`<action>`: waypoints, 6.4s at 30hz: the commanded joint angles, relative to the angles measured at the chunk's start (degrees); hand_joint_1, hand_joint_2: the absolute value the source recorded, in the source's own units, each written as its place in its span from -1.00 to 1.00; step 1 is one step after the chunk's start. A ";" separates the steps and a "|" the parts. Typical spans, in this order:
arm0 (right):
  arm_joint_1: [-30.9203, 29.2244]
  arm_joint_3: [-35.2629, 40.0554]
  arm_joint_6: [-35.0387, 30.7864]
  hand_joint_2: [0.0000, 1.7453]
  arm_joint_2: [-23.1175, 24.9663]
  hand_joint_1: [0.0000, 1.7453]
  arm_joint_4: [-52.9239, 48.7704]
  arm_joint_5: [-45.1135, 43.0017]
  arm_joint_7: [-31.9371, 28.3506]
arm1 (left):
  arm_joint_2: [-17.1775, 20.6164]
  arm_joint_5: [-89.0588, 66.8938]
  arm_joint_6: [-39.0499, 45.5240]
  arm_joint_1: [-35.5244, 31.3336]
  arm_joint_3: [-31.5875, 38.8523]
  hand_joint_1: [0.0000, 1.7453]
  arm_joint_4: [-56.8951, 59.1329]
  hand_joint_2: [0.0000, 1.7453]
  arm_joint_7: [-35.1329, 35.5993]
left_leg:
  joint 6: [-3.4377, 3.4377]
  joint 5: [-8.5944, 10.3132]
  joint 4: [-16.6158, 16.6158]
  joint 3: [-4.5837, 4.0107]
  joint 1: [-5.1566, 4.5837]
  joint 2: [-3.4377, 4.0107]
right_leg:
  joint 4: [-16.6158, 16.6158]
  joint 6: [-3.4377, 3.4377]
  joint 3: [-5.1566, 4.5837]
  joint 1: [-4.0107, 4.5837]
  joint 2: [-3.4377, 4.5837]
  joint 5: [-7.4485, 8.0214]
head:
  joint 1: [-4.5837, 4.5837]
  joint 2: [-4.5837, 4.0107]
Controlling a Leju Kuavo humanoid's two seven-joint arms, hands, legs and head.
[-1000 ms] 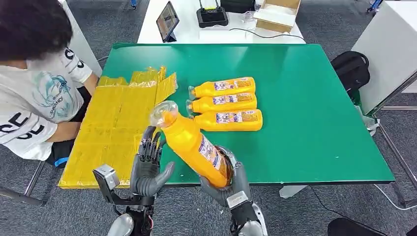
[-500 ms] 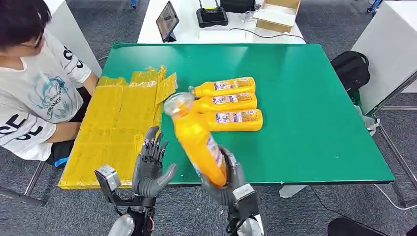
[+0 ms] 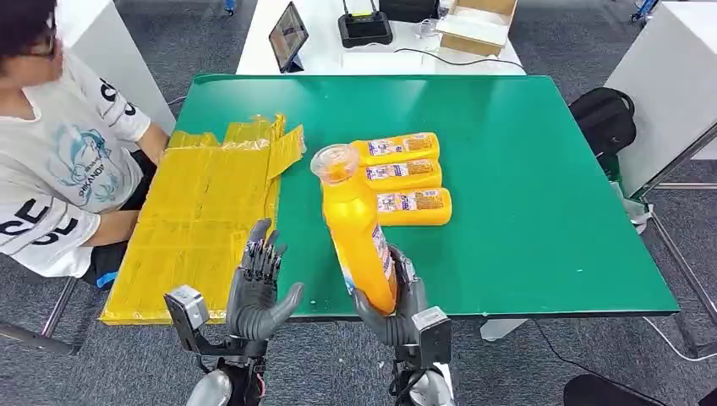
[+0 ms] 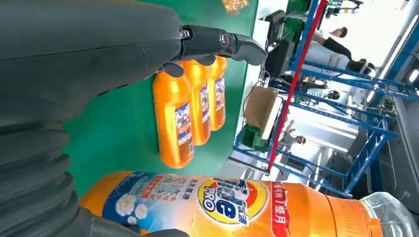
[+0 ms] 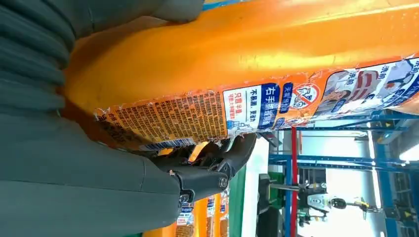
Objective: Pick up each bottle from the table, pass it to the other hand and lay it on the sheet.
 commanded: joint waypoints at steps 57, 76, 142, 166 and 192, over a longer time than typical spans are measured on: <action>-6.95 15.34 4.19 1.00 -1.66 1.00 17.59 19.02 9.00 | 1.34 -3.33 1.21 -2.92 -0.69 -1.00 7.61 1.00 2.34 | 0.06 -0.07 -0.06 0.24 0.02 -0.01 | -0.08 -0.17 0.21 0.06 -0.09 -0.08 | 0.00 0.00; -7.30 16.03 4.28 1.00 -1.56 1.00 19.26 19.48 8.84 | 1.40 -2.51 0.07 -2.88 -0.59 -1.00 8.22 1.00 2.94 | 0.07 -0.07 -0.08 0.26 0.00 -0.03 | -0.08 -0.16 0.23 0.05 -0.11 -0.09 | 0.00 0.00; -3.70 7.04 -5.94 -1.00 -0.14 -1.00 -7.90 10.52 0.34 | 9.02 -45.52 38.89 -26.09 16.62 1.00 26.42 1.00 -0.86 | 0.08 -0.02 -0.04 0.28 0.03 0.00 | -0.01 -0.20 0.25 0.07 -0.10 -0.06 | 0.07 0.00; -4.17 11.35 -9.03 -1.00 -0.57 -1.00 -10.39 8.37 -0.48 | 20.66 -91.17 21.50 -43.86 6.43 1.00 66.54 1.00 12.24 | -0.04 0.08 -0.02 0.18 0.05 0.14 | 0.08 -0.17 0.11 0.07 0.02 -0.03 | 0.04 0.00; -6.41 10.26 -6.29 -1.00 -0.64 -1.00 -2.99 4.83 3.46 | 16.66 -63.88 -5.24 -43.42 23.55 -1.00 64.97 -1.00 4.11 | -0.02 0.14 -0.14 0.75 0.02 0.07 | -0.04 -0.19 0.71 0.05 0.01 0.06 | 0.02 0.00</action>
